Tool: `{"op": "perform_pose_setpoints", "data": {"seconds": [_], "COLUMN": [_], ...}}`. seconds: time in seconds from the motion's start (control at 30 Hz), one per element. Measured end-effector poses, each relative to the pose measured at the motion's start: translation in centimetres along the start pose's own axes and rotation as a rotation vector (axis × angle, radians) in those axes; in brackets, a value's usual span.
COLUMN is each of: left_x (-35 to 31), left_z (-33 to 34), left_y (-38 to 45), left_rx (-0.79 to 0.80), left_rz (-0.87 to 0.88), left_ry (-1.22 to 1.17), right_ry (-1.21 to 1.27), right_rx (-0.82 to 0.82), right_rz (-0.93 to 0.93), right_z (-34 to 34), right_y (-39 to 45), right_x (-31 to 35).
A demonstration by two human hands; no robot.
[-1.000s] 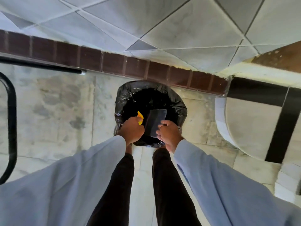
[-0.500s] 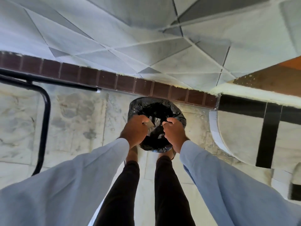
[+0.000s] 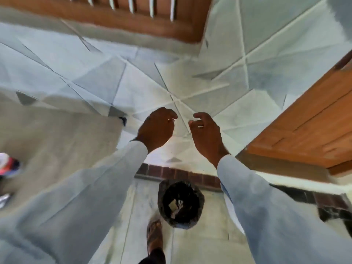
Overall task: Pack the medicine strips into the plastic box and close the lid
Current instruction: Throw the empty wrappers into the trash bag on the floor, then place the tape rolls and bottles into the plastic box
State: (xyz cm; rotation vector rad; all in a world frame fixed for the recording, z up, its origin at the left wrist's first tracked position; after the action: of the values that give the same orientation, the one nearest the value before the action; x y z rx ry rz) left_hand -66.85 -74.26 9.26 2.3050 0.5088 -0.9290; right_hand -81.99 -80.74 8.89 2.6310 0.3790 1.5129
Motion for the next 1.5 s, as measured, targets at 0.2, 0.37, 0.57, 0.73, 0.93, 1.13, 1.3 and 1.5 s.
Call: {"op": "perform_pose_setpoints", "data": {"seconds": [0.2,0.37,0.57,0.73,0.93,1.13,1.3,1.5], "left_x": [-7.8,-10.2,-9.8,-4.5,5.9,14.9,20.9,27.4], "left_z": [-20.2,-30.8,-43.0,-55.0,-68.9,-77.5,-77.8,-74.4], "left_y": [-4.8,-12.4,-19.8,-25.3,-32.5,-37.6,-35.7,-30.2], "left_rx": [-0.321,-0.435,-0.498,-0.593,-0.643,-0.609,-0.556,-0.480], "left_rz": [0.136,0.206,0.264,0.193,-0.120,-0.266,-0.324,-0.387], "left_ry": [-0.046,0.124,0.280,0.318,0.156,0.199,0.175,0.144], "right_ry": [0.162,0.125,0.113,0.119,0.159,0.125,0.059,0.029], "right_rx": [-0.160,-0.140,-0.067,-0.028,0.026,0.118,0.123,0.121], "right_rz": [-0.351,-0.458,-0.627,-0.654,-0.616,-0.462,-0.304,-0.176], "right_z": [-7.6,-9.8,-8.0,-3.4,5.2,14.0,18.2,24.1], "right_y": [-7.9,-18.2,-28.8,-36.0,-45.5,-51.4,-50.9,-47.2], "right_x": [15.1,22.9,32.3,37.6,42.4,42.5,39.1,35.3]}}
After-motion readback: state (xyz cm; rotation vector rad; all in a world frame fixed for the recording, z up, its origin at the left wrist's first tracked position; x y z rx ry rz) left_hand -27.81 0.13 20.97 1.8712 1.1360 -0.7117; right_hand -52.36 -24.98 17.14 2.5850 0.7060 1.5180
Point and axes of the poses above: each hand's wrist, its own y-axis towards the middle knuckle, its own z-axis out of the palm, x = y × z, the point moved 10 cm from there along y, towards the middle knuckle, and after that the axes turned 14 degrees about -x, right-handed, at the moved point
